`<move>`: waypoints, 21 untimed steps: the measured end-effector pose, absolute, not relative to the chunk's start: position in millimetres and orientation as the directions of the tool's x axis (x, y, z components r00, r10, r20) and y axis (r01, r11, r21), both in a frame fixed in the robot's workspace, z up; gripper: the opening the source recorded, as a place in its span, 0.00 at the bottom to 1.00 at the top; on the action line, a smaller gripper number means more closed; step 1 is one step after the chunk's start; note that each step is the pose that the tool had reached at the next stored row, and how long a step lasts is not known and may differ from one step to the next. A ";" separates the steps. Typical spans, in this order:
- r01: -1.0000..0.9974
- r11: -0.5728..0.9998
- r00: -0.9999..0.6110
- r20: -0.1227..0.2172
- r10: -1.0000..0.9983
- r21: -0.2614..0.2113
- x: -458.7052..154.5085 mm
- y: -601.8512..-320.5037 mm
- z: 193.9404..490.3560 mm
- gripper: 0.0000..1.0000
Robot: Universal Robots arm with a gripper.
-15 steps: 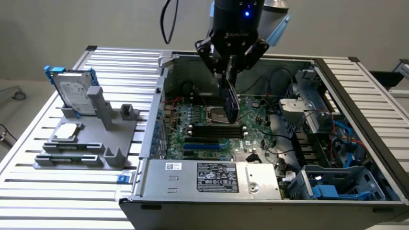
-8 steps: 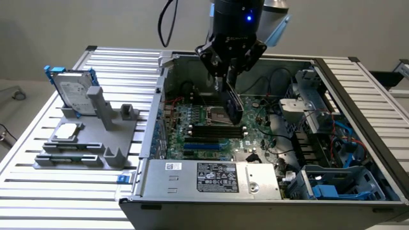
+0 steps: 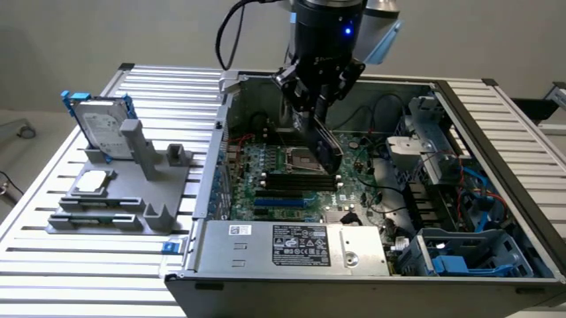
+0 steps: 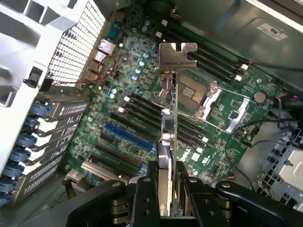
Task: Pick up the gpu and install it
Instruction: 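Insert the gpu into the slot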
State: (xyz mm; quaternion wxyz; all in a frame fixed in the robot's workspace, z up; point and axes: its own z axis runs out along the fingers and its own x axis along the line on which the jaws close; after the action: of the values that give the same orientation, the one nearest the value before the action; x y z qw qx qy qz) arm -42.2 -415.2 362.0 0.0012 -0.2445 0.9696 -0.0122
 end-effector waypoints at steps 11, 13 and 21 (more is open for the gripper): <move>-0.640 0.768 -0.769 0.004 -0.640 -0.024 -42.2 -415.2 356.2 0.26; -0.667 0.745 -0.745 0.004 -0.667 -0.024 -42.2 -415.2 355.5 0.26; -0.768 0.640 -0.641 0.004 -0.768 -0.024 -42.2 -415.2 352.4 0.26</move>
State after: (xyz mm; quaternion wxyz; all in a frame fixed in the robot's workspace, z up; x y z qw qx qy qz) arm -42.2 -415.2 352.4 0.0035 -0.4239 0.9056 -0.0117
